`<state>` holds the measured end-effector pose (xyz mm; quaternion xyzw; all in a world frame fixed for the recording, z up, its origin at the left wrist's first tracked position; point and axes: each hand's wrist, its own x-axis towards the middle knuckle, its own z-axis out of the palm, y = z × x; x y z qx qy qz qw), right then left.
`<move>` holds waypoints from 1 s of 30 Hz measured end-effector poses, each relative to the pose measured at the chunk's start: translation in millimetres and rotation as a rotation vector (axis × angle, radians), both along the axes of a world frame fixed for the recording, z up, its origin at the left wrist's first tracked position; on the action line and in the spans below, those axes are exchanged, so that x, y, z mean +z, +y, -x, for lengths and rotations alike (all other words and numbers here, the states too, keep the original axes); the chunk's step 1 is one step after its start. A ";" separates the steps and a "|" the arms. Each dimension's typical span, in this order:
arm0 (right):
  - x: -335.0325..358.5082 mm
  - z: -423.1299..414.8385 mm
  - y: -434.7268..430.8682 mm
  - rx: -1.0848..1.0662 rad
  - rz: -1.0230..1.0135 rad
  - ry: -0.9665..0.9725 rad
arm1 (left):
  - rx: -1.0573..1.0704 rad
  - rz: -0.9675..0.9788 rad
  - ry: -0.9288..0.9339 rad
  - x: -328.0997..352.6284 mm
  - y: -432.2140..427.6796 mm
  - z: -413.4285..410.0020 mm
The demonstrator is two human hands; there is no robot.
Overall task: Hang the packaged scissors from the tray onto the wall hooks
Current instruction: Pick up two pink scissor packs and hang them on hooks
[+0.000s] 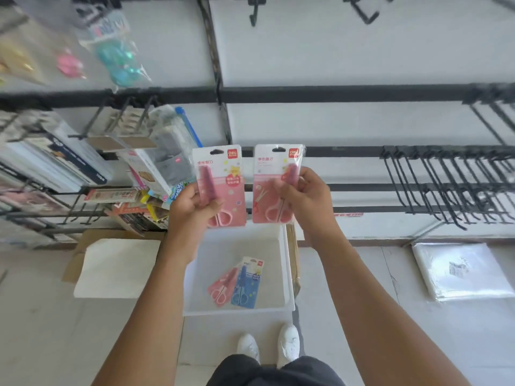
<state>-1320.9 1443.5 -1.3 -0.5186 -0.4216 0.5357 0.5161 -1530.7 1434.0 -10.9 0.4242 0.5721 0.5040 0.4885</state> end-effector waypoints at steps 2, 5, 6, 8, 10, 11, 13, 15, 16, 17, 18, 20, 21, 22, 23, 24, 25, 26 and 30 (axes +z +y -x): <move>23.9 -3.0 -3.0 -0.018 -0.054 0.026 | -0.020 -0.067 -0.012 21.0 2.9 -2.4; 61.3 -7.9 -7.6 -0.054 -0.135 0.047 | -0.061 -0.157 -0.049 53.7 8.4 -7.5; 74.0 -9.4 -9.8 -0.064 -0.164 0.054 | -0.071 -0.182 -0.074 65.0 9.4 -9.6; 97.5 -13.3 -12.1 -0.085 -0.232 0.068 | -0.086 -0.234 -0.108 86.4 12.3 -14.6; 117.6 -18.8 -13.5 -0.102 -0.293 0.074 | -0.110 -0.292 -0.116 106.7 14.3 -20.1; 126.9 -22.0 -13.9 -0.111 -0.322 0.076 | -0.122 -0.321 -0.122 117.0 14.5 -23.3; 145.7 -29.4 -14.7 -0.127 -0.374 0.086 | -0.134 -0.378 -0.125 136.6 14.5 -30.1; 162.7 -37.7 -14.4 -0.130 -0.404 0.108 | -0.141 -0.439 -0.122 155.0 14.0 -38.1; 170.7 -42.4 -13.9 -0.131 -0.421 0.112 | -0.142 -0.468 -0.120 163.8 14.3 -42.9; 178.4 -47.5 -12.5 -0.133 -0.441 0.114 | -0.139 -0.494 -0.116 172.2 15.2 -48.4; 186.0 -52.3 -11.0 -0.134 -0.458 0.113 | -0.132 -0.515 -0.117 180.3 16.2 -54.2; 201.9 -62.2 -6.1 -0.132 -0.488 0.102 | -0.118 -0.553 -0.137 197.5 20.1 -67.0; 208.9 -66.2 -3.4 -0.129 -0.499 0.098 | -0.113 -0.567 -0.146 205.3 21.9 -72.5; 216.3 -70.4 -0.4 -0.125 -0.514 0.095 | -0.108 -0.583 -0.152 212.8 24.3 -77.9; 223.3 -73.9 2.4 -0.124 -0.532 0.090 | -0.103 -0.599 -0.154 219.2 27.0 -82.1; 229.9 -76.7 5.1 -0.124 -0.551 0.082 | -0.100 -0.616 -0.154 224.9 29.3 -85.4; 236.3 -79.0 7.7 -0.123 -0.567 0.069 | -0.095 -0.631 -0.153 230.0 31.6 -88.2; 241.9 -80.9 10.3 -0.121 -0.580 0.053 | -0.091 -0.645 -0.150 234.7 33.7 -90.1; 257.1 -83.9 19.9 -0.109 -0.608 0.035 | -0.072 -0.692 -0.154 248.3 42.4 -93.3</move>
